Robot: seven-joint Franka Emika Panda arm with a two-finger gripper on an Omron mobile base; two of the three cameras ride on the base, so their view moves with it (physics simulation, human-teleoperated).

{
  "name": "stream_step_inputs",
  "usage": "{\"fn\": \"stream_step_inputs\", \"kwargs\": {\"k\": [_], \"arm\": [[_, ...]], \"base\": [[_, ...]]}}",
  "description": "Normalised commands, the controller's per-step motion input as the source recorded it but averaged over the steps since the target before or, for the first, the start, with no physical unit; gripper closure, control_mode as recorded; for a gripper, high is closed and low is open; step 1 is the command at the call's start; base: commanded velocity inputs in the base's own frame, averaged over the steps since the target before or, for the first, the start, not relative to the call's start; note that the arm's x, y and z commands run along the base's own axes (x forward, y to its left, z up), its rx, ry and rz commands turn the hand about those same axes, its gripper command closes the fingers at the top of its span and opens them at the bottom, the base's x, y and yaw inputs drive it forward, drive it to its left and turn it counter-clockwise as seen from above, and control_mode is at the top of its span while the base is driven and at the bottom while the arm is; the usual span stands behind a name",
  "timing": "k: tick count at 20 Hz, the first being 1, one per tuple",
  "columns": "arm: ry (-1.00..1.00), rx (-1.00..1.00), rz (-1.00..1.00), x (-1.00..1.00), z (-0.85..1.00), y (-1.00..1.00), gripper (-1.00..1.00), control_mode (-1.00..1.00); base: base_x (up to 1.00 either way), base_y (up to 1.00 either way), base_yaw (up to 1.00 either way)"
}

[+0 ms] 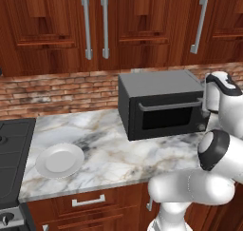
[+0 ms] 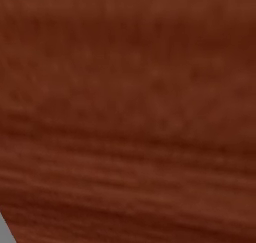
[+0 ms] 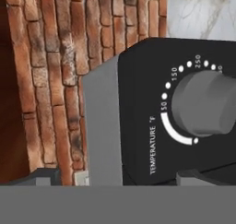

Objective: Pull the toaster oven rack outwards. Pick up the baguette from the plate and place it on the toaster oven rack. Close the toaster oven door fully and set the temperature to the lowest setting.

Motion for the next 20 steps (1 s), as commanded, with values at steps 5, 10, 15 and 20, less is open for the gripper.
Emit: {"fn": "stream_step_inputs", "kwargs": {"k": [5,10,15,20], "arm": [[0.00,0.00,0.00,-0.52,0.00,0.00,-1.00,-1.00],[0.00,0.00,0.00,-0.58,0.12,0.00,-1.00,-1.00],[-0.10,0.00,0.00,-0.53,0.59,0.00,-1.00,-1.00],[-0.08,0.00,0.00,-0.44,0.71,0.00,-1.00,-1.00]], "base": [[0.00,0.00,0.00],[0.00,0.00,0.00],[0.00,0.00,0.00],[0.00,0.00,0.00]]}}
